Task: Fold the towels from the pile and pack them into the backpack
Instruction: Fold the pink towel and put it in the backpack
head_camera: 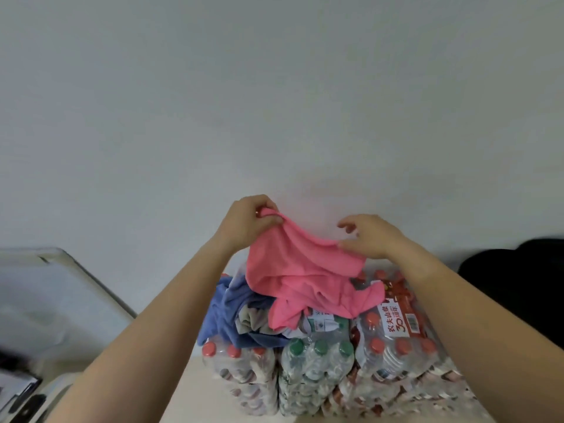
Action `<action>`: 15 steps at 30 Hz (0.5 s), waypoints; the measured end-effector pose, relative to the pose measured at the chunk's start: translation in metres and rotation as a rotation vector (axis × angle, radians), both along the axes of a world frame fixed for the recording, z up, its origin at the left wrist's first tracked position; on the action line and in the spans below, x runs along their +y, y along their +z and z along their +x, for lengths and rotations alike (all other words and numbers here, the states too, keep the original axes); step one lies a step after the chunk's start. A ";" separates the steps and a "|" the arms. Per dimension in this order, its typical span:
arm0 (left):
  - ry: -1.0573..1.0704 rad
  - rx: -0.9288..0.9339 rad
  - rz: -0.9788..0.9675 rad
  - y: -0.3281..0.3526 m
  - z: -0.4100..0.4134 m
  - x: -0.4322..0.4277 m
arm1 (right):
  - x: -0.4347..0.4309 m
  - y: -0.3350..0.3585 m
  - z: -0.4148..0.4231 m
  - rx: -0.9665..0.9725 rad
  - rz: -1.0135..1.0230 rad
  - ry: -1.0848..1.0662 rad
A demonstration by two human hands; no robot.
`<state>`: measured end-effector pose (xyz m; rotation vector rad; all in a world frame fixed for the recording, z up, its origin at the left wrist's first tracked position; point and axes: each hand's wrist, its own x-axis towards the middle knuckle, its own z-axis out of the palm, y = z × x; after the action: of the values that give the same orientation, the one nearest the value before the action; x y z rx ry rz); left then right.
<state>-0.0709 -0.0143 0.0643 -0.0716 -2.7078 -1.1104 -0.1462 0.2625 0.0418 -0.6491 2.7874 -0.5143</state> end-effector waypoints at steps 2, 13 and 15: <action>-0.044 -0.019 -0.004 -0.009 -0.006 0.021 | -0.019 -0.003 0.016 -0.046 -0.240 0.067; -0.003 -0.072 0.058 -0.055 -0.008 0.061 | -0.046 -0.023 0.028 -0.097 -0.556 0.080; 0.017 -0.098 0.070 -0.062 -0.008 0.061 | -0.039 -0.026 0.020 -0.072 -0.548 0.081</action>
<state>-0.0788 0.0466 0.0018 0.0180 -2.7460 -1.2331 -0.1261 0.2230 0.0157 -0.8213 2.5366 -1.2756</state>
